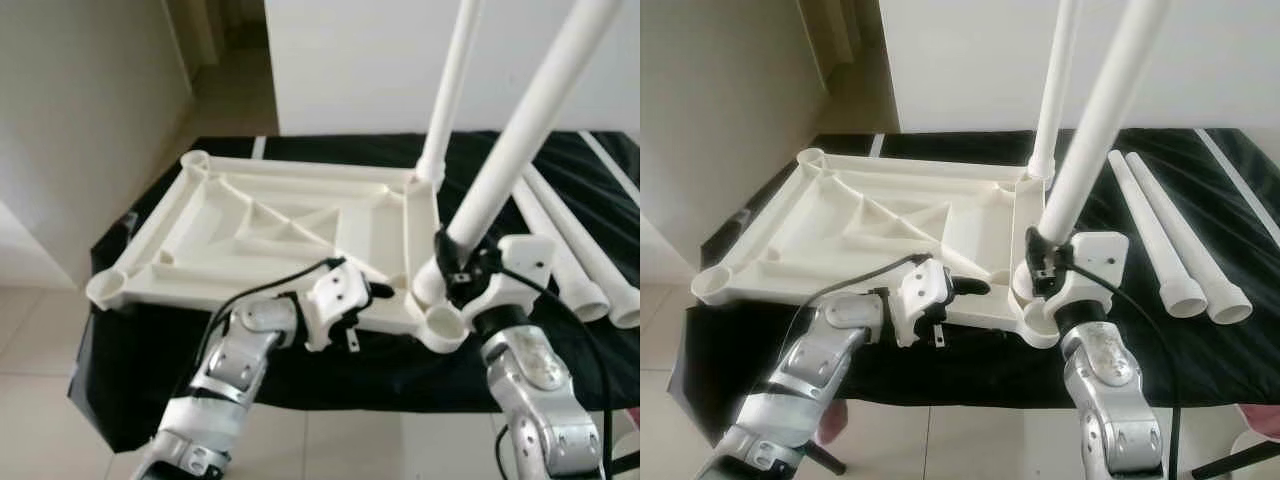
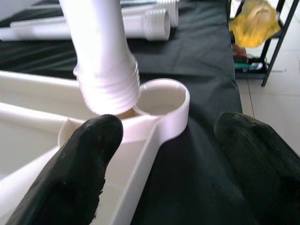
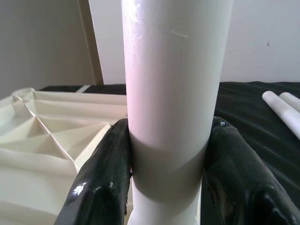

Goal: Building children table

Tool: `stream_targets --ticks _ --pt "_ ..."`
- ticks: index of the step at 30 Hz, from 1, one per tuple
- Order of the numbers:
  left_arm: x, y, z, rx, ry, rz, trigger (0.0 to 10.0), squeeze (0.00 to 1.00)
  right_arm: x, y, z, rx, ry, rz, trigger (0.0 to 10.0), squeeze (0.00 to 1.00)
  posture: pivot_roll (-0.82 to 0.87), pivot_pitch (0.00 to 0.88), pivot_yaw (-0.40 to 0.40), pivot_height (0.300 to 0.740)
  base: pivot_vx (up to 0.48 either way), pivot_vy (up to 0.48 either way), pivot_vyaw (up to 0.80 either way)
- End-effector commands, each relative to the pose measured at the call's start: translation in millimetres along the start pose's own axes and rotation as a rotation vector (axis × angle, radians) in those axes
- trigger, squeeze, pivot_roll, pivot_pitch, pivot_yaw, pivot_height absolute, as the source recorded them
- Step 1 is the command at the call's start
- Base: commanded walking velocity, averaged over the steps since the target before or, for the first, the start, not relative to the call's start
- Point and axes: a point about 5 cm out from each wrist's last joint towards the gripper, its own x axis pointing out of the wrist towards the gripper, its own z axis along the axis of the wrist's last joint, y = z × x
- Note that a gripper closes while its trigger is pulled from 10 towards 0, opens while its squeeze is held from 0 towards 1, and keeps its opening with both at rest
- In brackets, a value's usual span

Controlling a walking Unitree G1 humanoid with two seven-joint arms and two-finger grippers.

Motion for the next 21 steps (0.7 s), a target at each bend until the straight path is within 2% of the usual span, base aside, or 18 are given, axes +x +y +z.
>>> stream_targets --ticks 1,9,17,21 --pt "-3.2 1.2 -4 -0.012 0.030 0.058 10.0 0.00 -3.1 1.9 2 -0.019 -0.003 0.007 10.0 0.00 0.00 0.000 0.019 0.740 0.000 0.000 0.00" --pt "-10.7 3.2 5 -0.071 0.008 0.101 10.0 0.00 -15.1 2.7 -1 -0.018 0.033 0.003 10.0 0.00 -0.01 0.000 0.024 0.740 0.000 0.000 0.00" --pt "-14.0 -2.3 12 -0.069 -0.006 0.065 10.0 0.00 -26.1 0.8 -13 -0.038 0.085 0.004 10.0 0.00 -0.01 0.000 0.028 0.740 0.000 0.000 0.00" --pt "-14.6 -2.5 12 -0.081 0.002 0.060 10.0 0.00 -32.9 1.1 -22 -0.103 0.095 0.039 10.0 0.00 0.00 0.000 0.027 0.740 0.000 0.000 0.00"
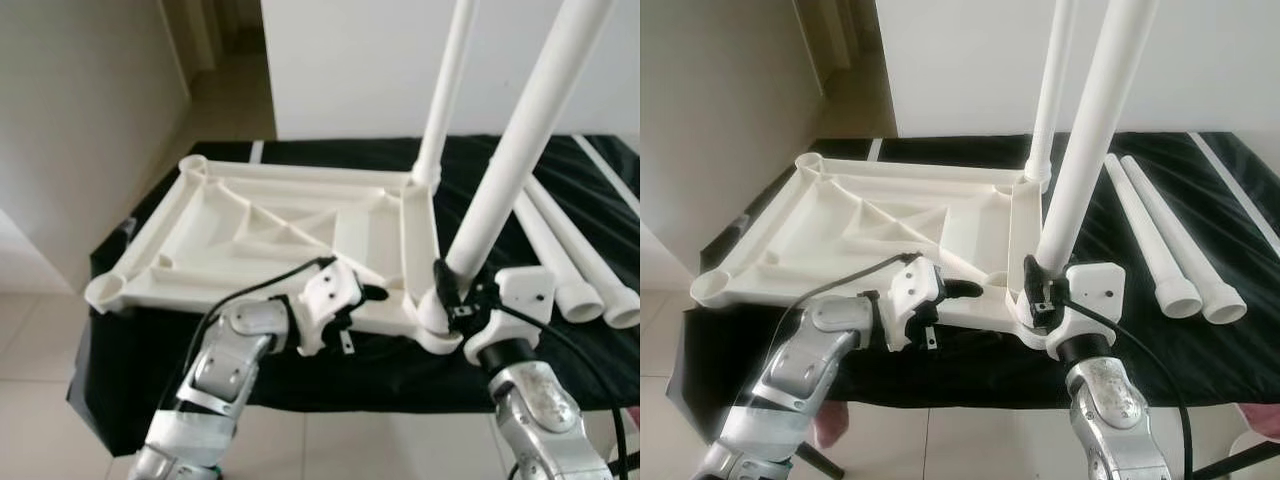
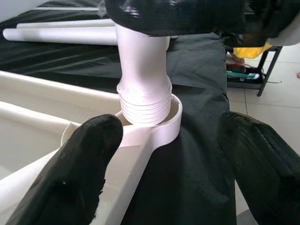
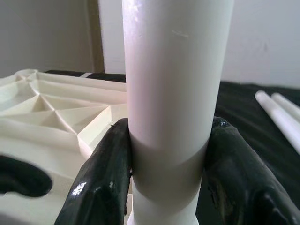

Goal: Building children table

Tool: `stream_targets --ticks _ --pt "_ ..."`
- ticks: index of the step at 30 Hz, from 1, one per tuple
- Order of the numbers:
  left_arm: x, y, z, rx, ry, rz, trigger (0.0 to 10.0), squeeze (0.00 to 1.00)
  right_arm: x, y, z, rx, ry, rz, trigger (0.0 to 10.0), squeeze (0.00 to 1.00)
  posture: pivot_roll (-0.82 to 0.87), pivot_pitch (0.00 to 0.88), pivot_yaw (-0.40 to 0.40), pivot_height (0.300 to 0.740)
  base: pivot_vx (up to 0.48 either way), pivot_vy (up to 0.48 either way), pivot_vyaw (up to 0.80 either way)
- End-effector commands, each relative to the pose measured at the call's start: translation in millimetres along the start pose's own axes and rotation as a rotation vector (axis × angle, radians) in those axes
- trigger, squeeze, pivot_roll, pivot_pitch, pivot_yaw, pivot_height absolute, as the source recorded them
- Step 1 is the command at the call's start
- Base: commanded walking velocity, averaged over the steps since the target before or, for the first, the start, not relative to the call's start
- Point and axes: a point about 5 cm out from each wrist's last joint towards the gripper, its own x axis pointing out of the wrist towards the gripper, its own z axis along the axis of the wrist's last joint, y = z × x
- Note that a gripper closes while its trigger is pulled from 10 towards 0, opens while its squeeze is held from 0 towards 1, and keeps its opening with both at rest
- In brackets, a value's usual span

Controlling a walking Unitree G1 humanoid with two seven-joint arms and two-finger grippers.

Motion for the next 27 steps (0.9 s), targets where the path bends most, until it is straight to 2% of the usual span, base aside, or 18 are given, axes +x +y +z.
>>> stream_targets --ticks 1,13,27 --pt "-1.7 1.9 0 -0.009 0.009 0.045 10.0 0.00 -2.4 1.1 -15 -0.010 0.073 0.009 10.0 0.00 0.00 0.000 0.027 0.740 0.000 0.000 0.00" --pt "0.4 -6.0 -3 -0.026 0.032 0.026 10.0 0.00 -13.1 -0.6 -30 0.029 0.066 0.015 10.0 0.00 0.00 0.000 0.028 0.740 0.000 0.000 0.00" --pt "-4.8 -2.7 -4 -0.038 0.057 0.032 10.0 0.00 -25.9 0.1 -34 0.028 0.040 0.041 10.0 0.00 -0.01 0.000 0.039 0.740 0.000 0.000 0.00"
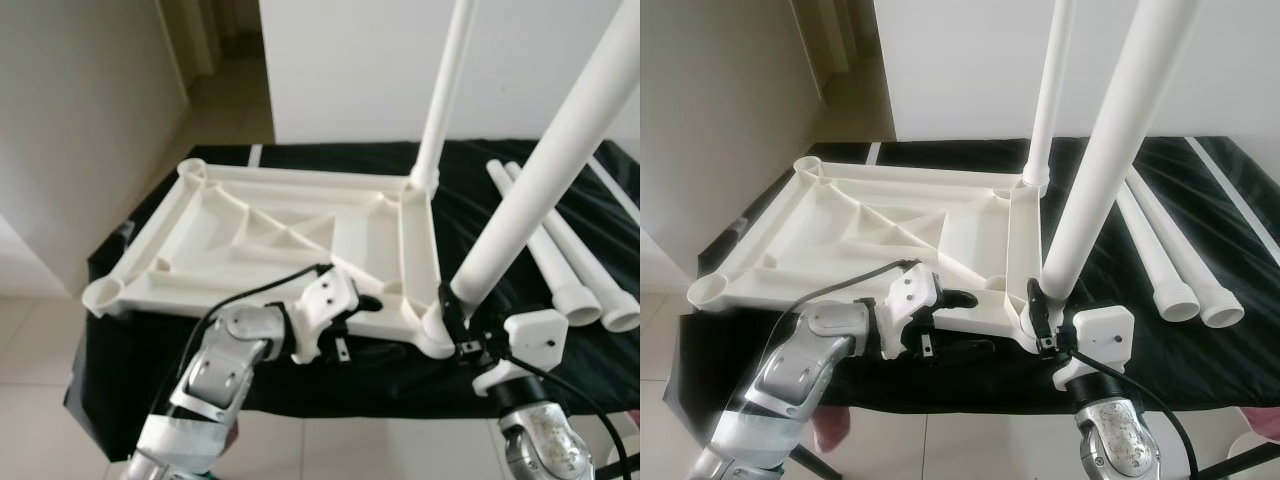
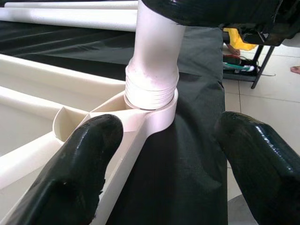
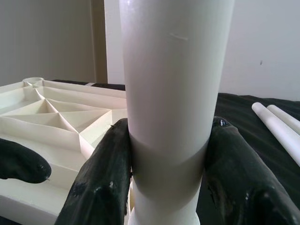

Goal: Building children table

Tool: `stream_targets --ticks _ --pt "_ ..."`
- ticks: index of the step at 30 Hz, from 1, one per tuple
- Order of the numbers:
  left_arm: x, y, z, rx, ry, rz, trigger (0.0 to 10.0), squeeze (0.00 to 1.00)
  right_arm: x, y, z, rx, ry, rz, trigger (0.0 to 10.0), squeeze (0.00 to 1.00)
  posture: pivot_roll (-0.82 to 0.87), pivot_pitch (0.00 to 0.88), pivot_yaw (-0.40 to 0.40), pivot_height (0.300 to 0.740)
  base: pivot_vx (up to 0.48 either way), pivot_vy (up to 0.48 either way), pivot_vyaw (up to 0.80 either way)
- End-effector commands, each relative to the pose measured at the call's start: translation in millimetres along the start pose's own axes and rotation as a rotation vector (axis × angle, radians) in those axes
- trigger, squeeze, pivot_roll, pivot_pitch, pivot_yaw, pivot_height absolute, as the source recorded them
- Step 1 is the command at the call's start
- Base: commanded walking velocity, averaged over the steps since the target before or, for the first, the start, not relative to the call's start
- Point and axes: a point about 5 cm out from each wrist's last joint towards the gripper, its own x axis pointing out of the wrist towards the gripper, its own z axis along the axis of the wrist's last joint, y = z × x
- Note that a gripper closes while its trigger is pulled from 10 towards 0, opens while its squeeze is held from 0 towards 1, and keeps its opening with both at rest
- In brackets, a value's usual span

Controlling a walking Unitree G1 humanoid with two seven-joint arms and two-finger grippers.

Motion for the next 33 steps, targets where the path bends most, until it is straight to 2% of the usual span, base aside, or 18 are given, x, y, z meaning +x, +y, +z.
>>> stream_targets --ticks 1,8,11,17,18,19,22,33 --pt "-1.1 2.8 1 -0.003 0.003 0.050 10.0 0.00 -5.2 1.1 -16 0.017 0.088 0.013 10.0 0.00 -0.01 0.000 0.041 0.740 0.000 0.000 0.00" --pt "0.9 3.3 2 -0.002 0.005 0.048 10.0 0.00 -4.2 3.4 -23 0.025 0.106 0.045 10.0 0.00 -0.01 0.000 0.045 0.740 0.000 0.000 0.00" --pt "1.9 3.1 2 0.000 0.008 0.048 10.0 0.00 -0.7 7.7 -29 0.078 0.147 0.087 10.0 0.00 -0.01 0.000 0.045 0.740 0.000 0.000 0.00" --pt "1.7 4.8 3 0.004 0.012 0.054 10.0 0.00 2.2 6.8 -30 0.106 0.160 0.102 10.0 0.00 0.00 0.000 0.043 0.740 0.000 0.000 0.00" --pt "1.3 6.0 3 0.006 0.014 0.058 10.0 0.00 3.9 3.8 -31 0.152 0.170 0.083 10.0 0.00 0.00 0.000 0.043 0.740 0.000 0.000 0.00" --pt "1.3 6.0 3 0.006 0.014 0.058 10.0 0.00 3.9 3.8 -31 0.152 0.170 0.083 10.0 0.00 0.00 0.000 0.043 0.740 0.000 0.000 0.00" --pt "0.6 7.8 3 0.007 0.015 0.065 10.0 0.00 4.9 -1.3 -33 0.237 0.186 0.043 10.0 0.00 0.00 0.000 0.040 0.740 0.000 0.000 0.00" --pt "0.7 8.3 3 0.010 0.016 0.062 10.0 0.00 7.1 -5.8 -37 0.291 0.220 -0.013 10.0 0.00 -0.01 0.000 0.045 0.740 0.000 0.000 0.00"
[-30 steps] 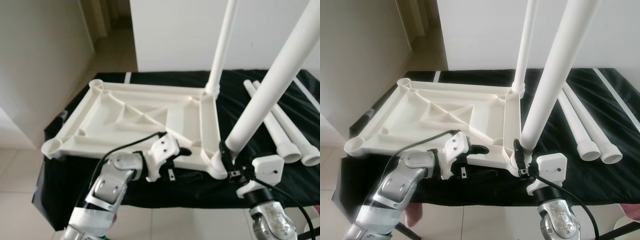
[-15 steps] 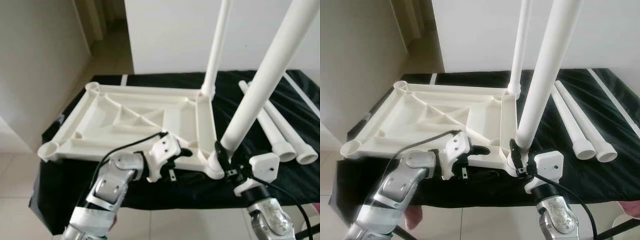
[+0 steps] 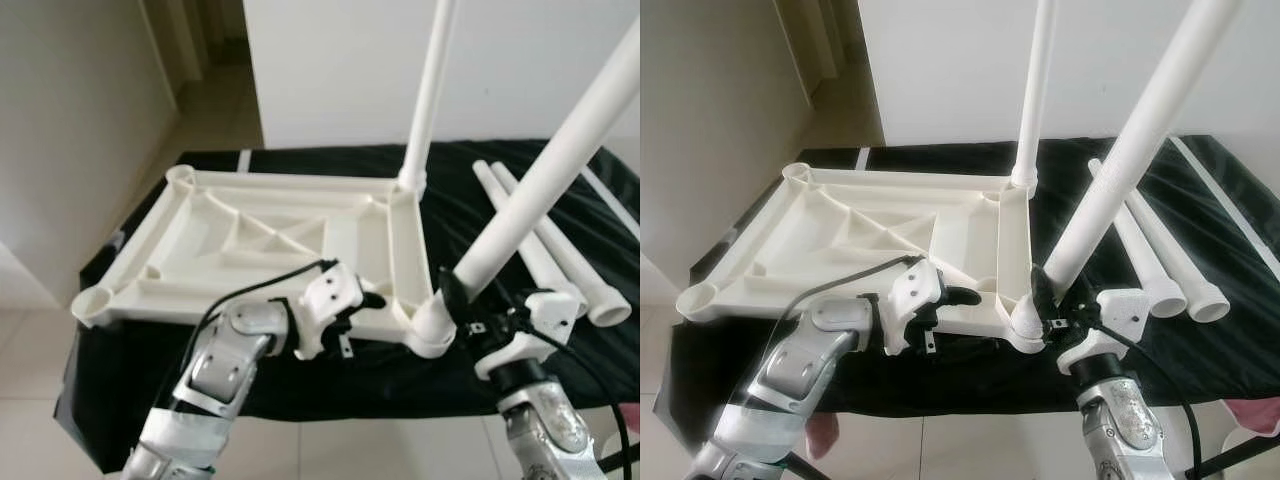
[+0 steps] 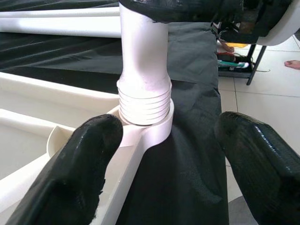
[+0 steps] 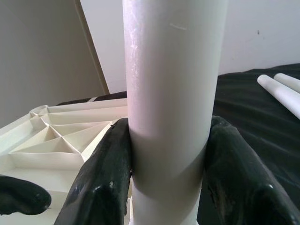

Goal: Building children table

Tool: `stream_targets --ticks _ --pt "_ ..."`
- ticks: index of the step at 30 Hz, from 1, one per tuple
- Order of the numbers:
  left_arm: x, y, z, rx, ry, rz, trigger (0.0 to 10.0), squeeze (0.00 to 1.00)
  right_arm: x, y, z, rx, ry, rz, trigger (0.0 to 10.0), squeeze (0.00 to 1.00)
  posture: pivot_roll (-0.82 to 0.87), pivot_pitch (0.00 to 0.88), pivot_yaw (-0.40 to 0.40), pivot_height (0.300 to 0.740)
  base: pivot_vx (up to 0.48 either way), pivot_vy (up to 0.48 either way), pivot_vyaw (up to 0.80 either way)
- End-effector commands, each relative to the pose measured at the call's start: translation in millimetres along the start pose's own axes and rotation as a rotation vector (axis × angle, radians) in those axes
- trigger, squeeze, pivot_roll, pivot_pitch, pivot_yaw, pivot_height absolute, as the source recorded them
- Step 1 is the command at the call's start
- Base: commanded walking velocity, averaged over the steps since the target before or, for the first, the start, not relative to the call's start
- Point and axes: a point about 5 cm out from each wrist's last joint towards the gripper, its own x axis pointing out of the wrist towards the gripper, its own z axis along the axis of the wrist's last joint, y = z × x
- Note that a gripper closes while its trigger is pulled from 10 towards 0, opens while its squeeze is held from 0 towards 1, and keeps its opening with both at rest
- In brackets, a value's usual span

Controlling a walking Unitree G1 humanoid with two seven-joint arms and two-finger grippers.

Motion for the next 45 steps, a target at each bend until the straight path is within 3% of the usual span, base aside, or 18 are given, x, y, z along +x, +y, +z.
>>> stream_targets --ticks 1,6,11,16,20,29,33,38,45 --pt "-1.6 5.6 -2 -0.004 0.010 0.071 10.0 0.00 -7.5 -2.3 -28 0.039 0.151 -0.022 10.0 0.00 -0.01 0.000 0.045 0.740 0.000 0.000 0.00" --pt "-3.0 6.2 -2 -0.006 0.012 0.075 10.0 0.00 -16.4 -5.1 -26 0.066 0.084 -0.021 10.0 0.00 -0.01 0.000 0.047 0.740 0.000 0.000 0.00" --pt "-3.6 5.6 -3 -0.008 0.014 0.074 10.0 0.00 -19.5 -13.9 -26 0.036 0.066 -0.019 10.0 0.00 -0.01 0.000 0.051 0.740 0.000 0.000 0.00" --pt "-3.2 6.0 -2 -0.008 0.015 0.070 10.0 0.00 -14.3 -25.5 -26 -0.054 0.097 0.032 10.0 0.00 -0.01 0.000 0.055 0.740 0.000 0.000 0.00" --pt "-2.9 6.0 -2 -0.006 0.015 0.071 10.0 0.00 -6.6 -23.4 -24 -0.142 0.109 0.132 10.0 0.00 -0.01 0.000 0.052 0.740 0.000 0.000 0.00" --pt "-6.0 8.0 -2 -0.011 0.018 0.089 10.0 0.00 -4.1 -13.9 -29 -0.222 0.115 0.243 10.0 0.00 0.01 0.000 0.041 0.740 0.000 0.000 0.00" --pt "-7.9 8.5 -3 -0.016 0.019 0.099 10.0 0.00 -9.1 -13.3 -34 -0.220 0.123 0.259 10.0 0.00 0.01 0.000 0.042 0.740 0.000 0.000 0.00" --pt "-8.1 8.4 -3 -0.018 0.021 0.097 10.0 0.00 -11.8 -12.2 -33 -0.323 0.098 0.301 10.0 0.00 0.00 0.000 0.051 0.740 0.000 0.000 0.00" --pt "-6.9 8.8 -2 -0.016 0.022 0.091 10.0 0.00 -10.1 -13.7 -33 -0.321 0.090 0.293 10.0 0.00 0.00 0.000 0.052 0.740 0.000 0.000 0.00"
